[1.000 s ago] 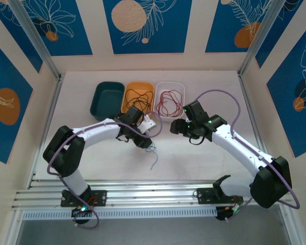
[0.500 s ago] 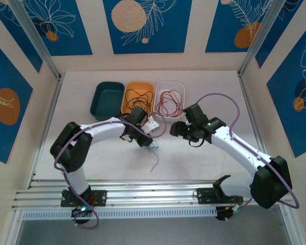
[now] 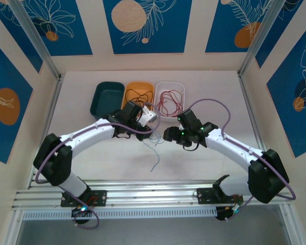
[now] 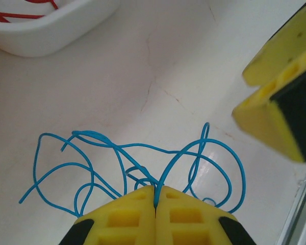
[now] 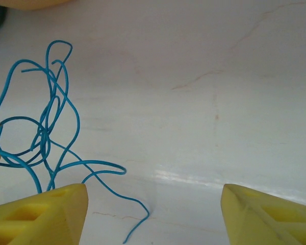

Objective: Untangle the cables

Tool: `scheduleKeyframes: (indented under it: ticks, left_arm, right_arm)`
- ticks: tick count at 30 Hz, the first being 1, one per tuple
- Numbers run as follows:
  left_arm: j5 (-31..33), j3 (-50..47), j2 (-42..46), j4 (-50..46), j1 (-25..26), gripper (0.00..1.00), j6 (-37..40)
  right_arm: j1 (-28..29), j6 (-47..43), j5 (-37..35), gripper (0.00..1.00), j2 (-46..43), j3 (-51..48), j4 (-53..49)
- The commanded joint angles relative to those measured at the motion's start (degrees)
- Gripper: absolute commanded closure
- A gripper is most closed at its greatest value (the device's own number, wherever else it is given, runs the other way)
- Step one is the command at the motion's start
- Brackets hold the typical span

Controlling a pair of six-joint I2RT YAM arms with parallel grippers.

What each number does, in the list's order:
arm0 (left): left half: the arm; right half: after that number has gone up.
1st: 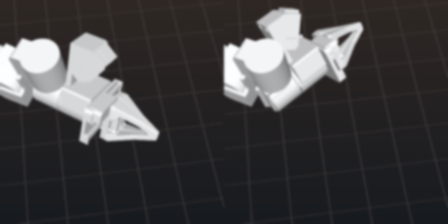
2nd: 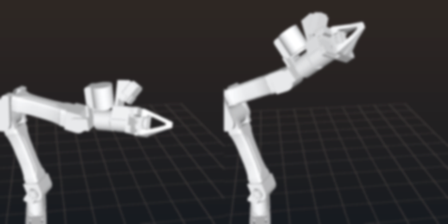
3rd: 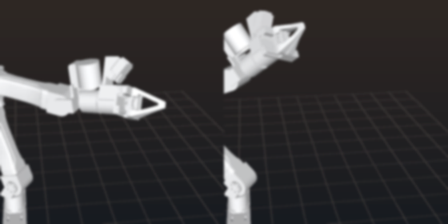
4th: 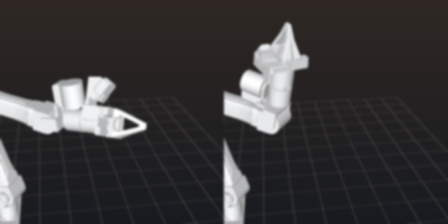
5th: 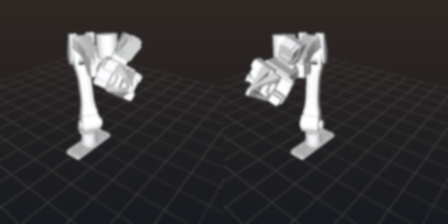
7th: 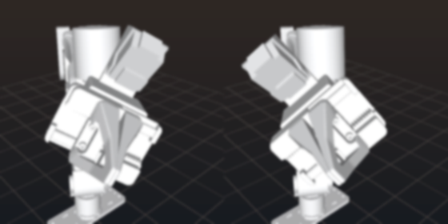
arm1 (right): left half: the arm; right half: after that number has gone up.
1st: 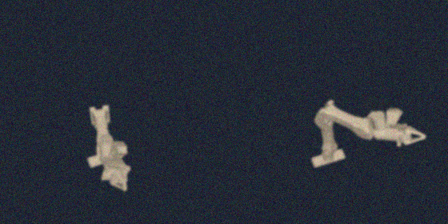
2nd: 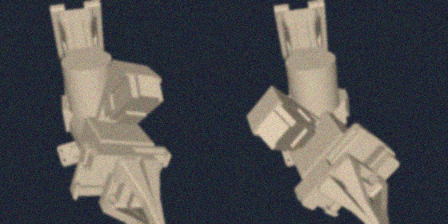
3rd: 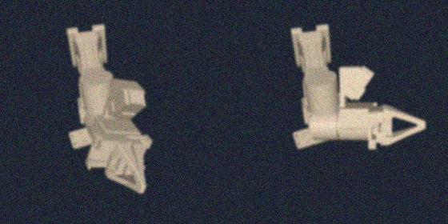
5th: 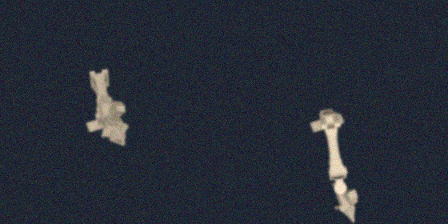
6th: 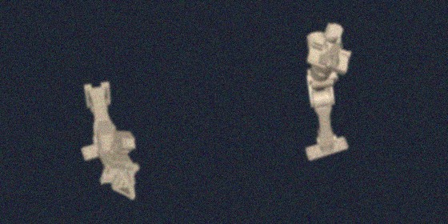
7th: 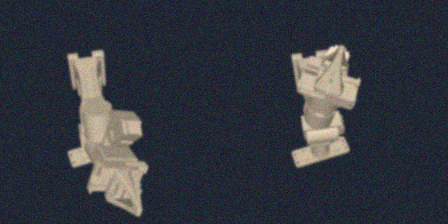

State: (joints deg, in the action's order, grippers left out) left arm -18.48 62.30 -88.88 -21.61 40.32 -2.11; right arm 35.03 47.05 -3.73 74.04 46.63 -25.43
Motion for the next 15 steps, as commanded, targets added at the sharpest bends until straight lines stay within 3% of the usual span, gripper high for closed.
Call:
scheduleKeyframes:
  ticks: [1, 6, 9, 15]
  left_arm:
    - [1.94, 0.35, 1.92, -0.17, 0.32, 1.0, -4.72]
    - [5.35, 0.99, 2.92, -1.21, 0.22, 1.0, -7.49]
    - [7.11, 1.37, 2.51, -1.66, 0.09, 1.0, -9.39]
    - [6.44, 1.31, 2.13, -0.87, 0.02, 1.0, -10.64]
  right_arm:
    - [1.42, 0.66, 2.4, 0.3, 0.43, -0.99, 5.48]
    - [4.31, 0.31, 0.62, 0.32, -0.65, -1.43, 7.49]
    - [7.3, -0.62, -3.98, 0.34, -2.56, -1.5, 6.88]
    - [11.73, -2.02, -8.45, 0.39, -2.97, -1.17, 6.45]
